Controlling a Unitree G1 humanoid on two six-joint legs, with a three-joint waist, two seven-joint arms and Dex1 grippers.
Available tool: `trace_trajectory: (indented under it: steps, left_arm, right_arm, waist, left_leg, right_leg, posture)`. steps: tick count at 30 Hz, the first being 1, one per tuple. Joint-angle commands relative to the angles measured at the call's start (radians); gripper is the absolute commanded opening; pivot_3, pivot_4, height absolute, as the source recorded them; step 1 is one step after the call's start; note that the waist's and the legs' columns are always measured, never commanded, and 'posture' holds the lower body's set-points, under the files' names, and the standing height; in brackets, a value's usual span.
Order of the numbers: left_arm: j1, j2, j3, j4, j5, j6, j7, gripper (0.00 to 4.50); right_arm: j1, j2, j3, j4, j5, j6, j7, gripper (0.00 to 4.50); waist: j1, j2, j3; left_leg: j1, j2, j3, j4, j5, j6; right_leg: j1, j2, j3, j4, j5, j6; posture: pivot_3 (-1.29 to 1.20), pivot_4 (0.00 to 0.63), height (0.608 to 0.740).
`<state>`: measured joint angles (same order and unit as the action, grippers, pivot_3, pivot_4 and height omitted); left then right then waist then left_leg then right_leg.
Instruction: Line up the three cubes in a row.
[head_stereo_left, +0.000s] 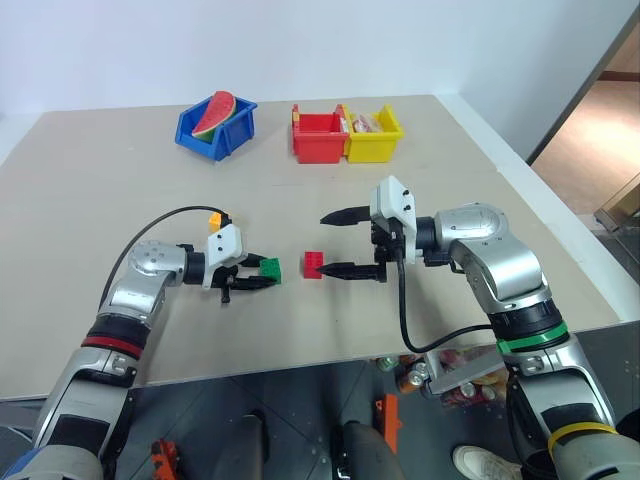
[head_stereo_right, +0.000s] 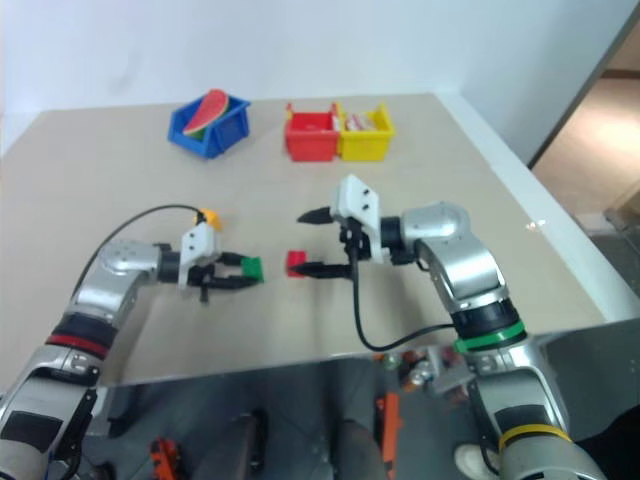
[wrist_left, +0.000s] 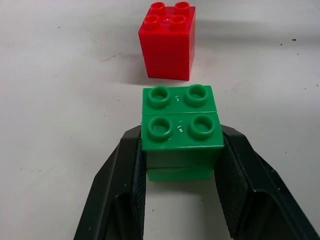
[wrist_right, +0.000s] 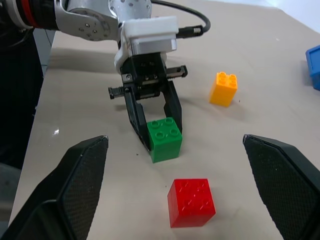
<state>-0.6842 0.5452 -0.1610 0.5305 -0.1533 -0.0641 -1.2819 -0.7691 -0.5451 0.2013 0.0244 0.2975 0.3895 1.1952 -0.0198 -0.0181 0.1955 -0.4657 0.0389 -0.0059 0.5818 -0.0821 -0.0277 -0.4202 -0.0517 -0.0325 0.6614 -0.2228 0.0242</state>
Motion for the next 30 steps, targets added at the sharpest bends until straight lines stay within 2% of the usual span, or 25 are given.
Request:
trace_trajectory:
  steps: [1, 7, 8, 13, 18, 22, 26, 30]
  left_arm:
    - [-0.022, 0.006, -0.01, 0.011, 0.017, -0.012, -0.025, 2.34]
    - [-0.034, 0.017, -0.005, 0.006, 0.025, -0.031, -0.035, 4.33]
    - [-0.037, 0.022, -0.003, 0.003, 0.026, -0.033, -0.036, 4.44]
    - [-0.043, 0.057, 0.02, -0.036, 0.011, -0.029, -0.04, 4.44]
    - [-0.005, 0.126, 0.065, -0.18, -0.043, 0.059, -0.033, 4.44]
    - [0.013, 0.157, 0.163, -0.36, -0.16, 0.294, 0.045, 4.44]
    - [-0.008, 0.134, 0.257, -0.43, -0.219, 0.471, 0.22, 4.44]
    - [0.051, 0.048, 0.338, -0.427, -0.122, 0.473, 0.569, 4.44]
  right_arm:
    - [-0.005, -0.008, -0.01, -0.038, 0.004, -0.007, -0.002, 4.5]
    - [-0.002, -0.006, -0.01, -0.046, 0.006, -0.001, -0.004, 4.5]
    - [-0.002, -0.006, -0.01, -0.044, 0.005, -0.002, -0.004, 4.5]
    - [-0.006, -0.003, -0.01, -0.037, 0.003, -0.006, -0.004, 4.5]
    - [-0.01, 0.0, -0.011, -0.031, 0.001, -0.011, -0.003, 4.5]
    - [-0.011, -0.001, -0.014, -0.02, -0.003, -0.021, 0.001, 4.5]
    - [-0.013, -0.001, -0.014, -0.013, -0.004, -0.028, 0.002, 4.5]
    - [-0.021, 0.008, -0.01, 0.004, -0.007, -0.043, 0.004, 4.5]
  waist:
    - [0.0, 0.0, 0.0]
    - [0.0, 0.0, 0.0]
    - [0.0, 0.0, 0.0]
    - [0.0, 0.0, 0.0]
    - [-0.001, 0.0, 0.0]
    - [-0.001, 0.0, 0.0]
    - [-0.001, 0.0, 0.0]
    - [-0.001, 0.0, 0.0]
  left_leg:
    - [0.0, 0.0, 0.0, 0.0, 0.0, 0.0]
    - [-0.003, 0.002, 0.0, 0.0, 0.0, 0.0]
    - [-0.003, 0.002, 0.0, 0.0, 0.0, 0.0]
    - [-0.003, 0.004, 0.001, 0.001, 0.0, 0.0]
    - [-0.004, 0.007, 0.001, 0.001, 0.0, 0.0]
    - [-0.004, 0.008, 0.001, 0.001, 0.0, 0.0]
    - [-0.004, 0.008, 0.001, 0.001, 0.0, 0.0]
    - [-0.003, 0.008, 0.001, 0.002, 0.0, 0.0]
  right_leg:
    - [0.0, 0.0, 0.0, 0.0, 0.0, 0.0]
    - [-0.003, 0.001, 0.0, 0.0, 0.0, 0.0]
    - [-0.003, 0.002, 0.0, 0.0, 0.0, 0.0]
    - [-0.003, 0.004, 0.0, 0.0, 0.0, -0.001]
    - [-0.004, 0.007, 0.0, 0.0, 0.002, -0.004]
    - [-0.004, 0.007, 0.0, 0.0, 0.001, -0.004]
    - [-0.004, 0.007, 0.0, 0.0, 0.001, -0.004]
    - [-0.003, 0.008, 0.0, 0.0, 0.002, -0.003]
  posture:
    - [0.0, 0.15, 0.74]
    - [0.0, 0.15, 0.74]
    - [0.0, 0.15, 0.74]
    - [0.0, 0.15, 0.74]
    - [0.0, 0.15, 0.74]
    - [0.0, 0.15, 0.74]
    - [0.0, 0.15, 0.74]
    - [0.0, 0.15, 0.74]
